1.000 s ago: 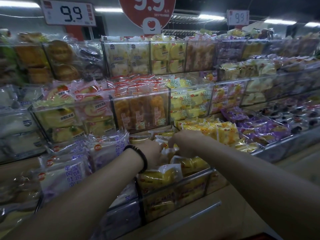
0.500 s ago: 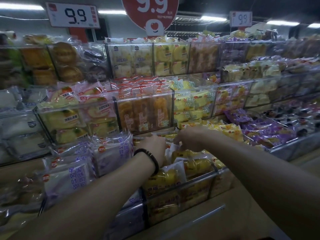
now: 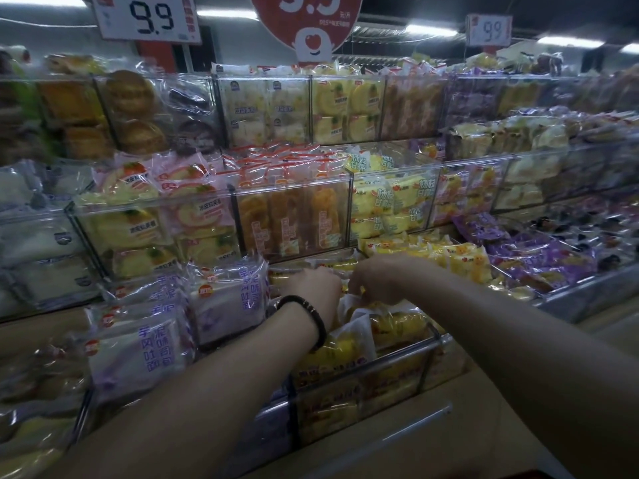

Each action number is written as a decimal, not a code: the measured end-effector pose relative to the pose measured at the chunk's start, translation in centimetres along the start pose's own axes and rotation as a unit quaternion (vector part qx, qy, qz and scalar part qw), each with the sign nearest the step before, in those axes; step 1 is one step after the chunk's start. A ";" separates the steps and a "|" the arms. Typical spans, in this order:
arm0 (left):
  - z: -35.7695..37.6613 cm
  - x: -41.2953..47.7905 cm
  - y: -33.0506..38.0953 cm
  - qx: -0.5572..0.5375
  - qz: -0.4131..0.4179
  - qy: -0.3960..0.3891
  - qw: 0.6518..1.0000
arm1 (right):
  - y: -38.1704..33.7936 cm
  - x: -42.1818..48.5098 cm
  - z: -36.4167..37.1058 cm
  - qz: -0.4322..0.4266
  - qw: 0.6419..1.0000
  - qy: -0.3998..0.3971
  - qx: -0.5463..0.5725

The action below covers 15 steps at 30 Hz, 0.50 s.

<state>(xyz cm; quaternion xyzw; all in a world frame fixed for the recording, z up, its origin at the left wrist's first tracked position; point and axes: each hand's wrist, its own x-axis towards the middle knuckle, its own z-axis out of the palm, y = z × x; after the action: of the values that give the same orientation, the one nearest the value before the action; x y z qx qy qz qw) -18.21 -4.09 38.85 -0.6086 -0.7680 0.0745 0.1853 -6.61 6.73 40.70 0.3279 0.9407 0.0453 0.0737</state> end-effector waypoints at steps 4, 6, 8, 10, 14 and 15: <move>0.3 0.5 -1.1 -0.016 0.021 -0.011 1.000 | -0.6 1.1 -0.4 0.024 1.000 -0.013 -0.002; 0.5 0.8 -1.6 -0.030 0.027 -0.013 0.999 | -1.0 1.5 -0.4 0.046 0.999 -0.019 -0.004; 0.7 1.1 -2.0 -0.050 0.033 -0.022 0.998 | -1.2 1.4 -0.2 0.037 0.999 -0.012 -0.007; 0.3 1.2 -2.5 -0.073 0.035 -0.037 0.996 | -1.0 0.8 0.0 0.018 1.000 -0.009 -0.002; -1.0 1.0 -3.7 -0.151 0.045 -0.082 0.984 | 0.2 -0.8 0.2 0.012 0.996 0.032 0.079; -1.5 0.7 -4.1 -0.171 0.045 -0.069 0.982 | 0.4 -1.5 0.1 0.009 0.994 0.049 0.102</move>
<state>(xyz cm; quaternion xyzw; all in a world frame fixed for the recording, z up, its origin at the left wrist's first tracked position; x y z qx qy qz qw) -21.48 -4.54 41.71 -0.6586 -0.7521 -0.0077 0.0218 -5.19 6.13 40.84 0.3400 0.9398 -0.0343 -0.0066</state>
